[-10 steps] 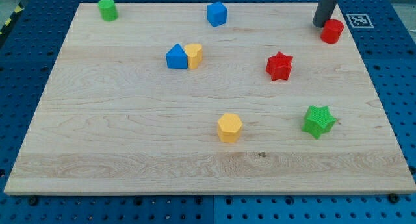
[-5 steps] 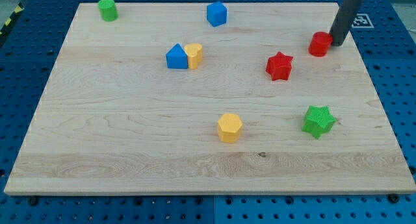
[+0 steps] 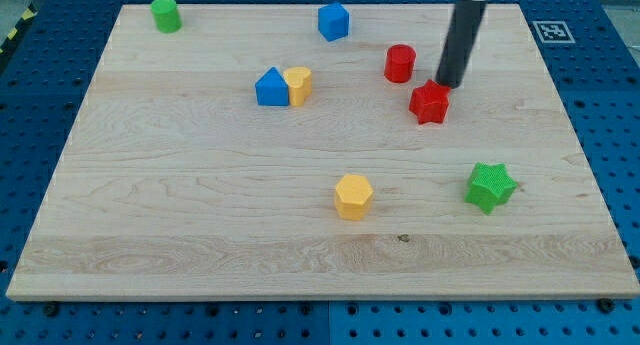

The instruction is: Push the red circle towards the center

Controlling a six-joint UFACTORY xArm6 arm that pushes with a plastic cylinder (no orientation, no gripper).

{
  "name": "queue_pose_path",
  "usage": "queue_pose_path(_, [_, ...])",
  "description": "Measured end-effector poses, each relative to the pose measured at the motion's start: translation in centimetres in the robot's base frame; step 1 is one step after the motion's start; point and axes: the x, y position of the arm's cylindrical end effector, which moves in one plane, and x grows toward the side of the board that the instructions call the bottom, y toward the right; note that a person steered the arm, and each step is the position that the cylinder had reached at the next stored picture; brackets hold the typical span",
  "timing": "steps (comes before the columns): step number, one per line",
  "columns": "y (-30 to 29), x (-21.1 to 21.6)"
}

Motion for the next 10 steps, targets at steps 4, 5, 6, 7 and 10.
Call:
queue_pose_path(4, [-5.6,-3.0])
queue_pose_path(5, [-6.1,-2.8])
queue_pose_path(6, [-6.1,-2.8])
queue_pose_path(7, [-6.1,-1.5])
queue_pose_path(10, [-9.2,4.7])
